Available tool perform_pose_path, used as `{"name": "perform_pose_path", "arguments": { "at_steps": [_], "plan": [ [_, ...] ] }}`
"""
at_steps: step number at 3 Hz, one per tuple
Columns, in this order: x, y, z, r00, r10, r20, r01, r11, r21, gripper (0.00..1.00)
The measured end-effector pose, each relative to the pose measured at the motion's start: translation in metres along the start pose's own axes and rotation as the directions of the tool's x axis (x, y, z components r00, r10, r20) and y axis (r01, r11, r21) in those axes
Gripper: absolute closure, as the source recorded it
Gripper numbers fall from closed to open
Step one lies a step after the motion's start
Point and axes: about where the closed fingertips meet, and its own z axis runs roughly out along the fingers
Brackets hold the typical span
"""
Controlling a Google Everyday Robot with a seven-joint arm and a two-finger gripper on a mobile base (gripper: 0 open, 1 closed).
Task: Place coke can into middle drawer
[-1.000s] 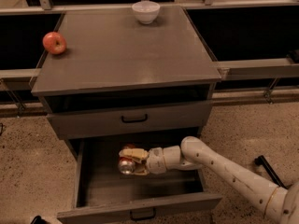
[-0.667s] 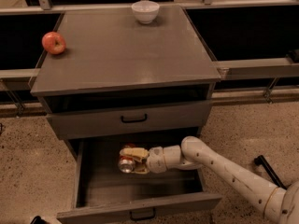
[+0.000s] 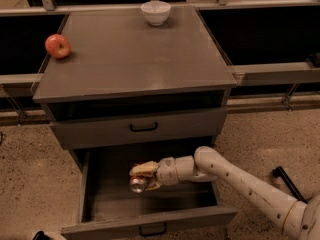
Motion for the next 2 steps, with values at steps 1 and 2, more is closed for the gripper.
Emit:
{"name": "perform_pose_path", "arguments": {
  "at_steps": [1, 2],
  "plan": [
    [0.0, 0.0, 0.0001, 1.0, 0.0, 0.0, 0.0, 1.0, 0.0, 0.04],
    [0.0, 0.0, 0.0001, 1.0, 0.0, 0.0, 0.0, 1.0, 0.0, 0.0]
  ]
}}
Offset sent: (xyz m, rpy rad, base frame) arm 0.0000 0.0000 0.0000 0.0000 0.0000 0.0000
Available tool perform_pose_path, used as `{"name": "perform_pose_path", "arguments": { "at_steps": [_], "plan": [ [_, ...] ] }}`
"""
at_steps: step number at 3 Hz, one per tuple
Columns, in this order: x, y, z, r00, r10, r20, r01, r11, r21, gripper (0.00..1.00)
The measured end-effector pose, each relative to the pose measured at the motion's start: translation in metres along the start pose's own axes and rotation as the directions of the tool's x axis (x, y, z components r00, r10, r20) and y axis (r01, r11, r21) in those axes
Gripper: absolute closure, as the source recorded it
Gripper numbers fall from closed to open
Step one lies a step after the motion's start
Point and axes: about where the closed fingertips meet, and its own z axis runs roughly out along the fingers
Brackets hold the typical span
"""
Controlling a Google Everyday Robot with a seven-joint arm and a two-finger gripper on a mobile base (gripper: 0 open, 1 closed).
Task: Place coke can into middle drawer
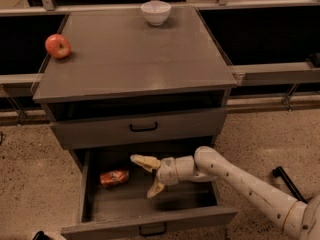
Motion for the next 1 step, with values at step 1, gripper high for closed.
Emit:
{"name": "perform_pose_path", "arguments": {
  "at_steps": [1],
  "plan": [
    [0.0, 0.0, 0.0, 1.0, 0.0, 0.0, 0.0, 1.0, 0.0, 0.0]
  ]
}}
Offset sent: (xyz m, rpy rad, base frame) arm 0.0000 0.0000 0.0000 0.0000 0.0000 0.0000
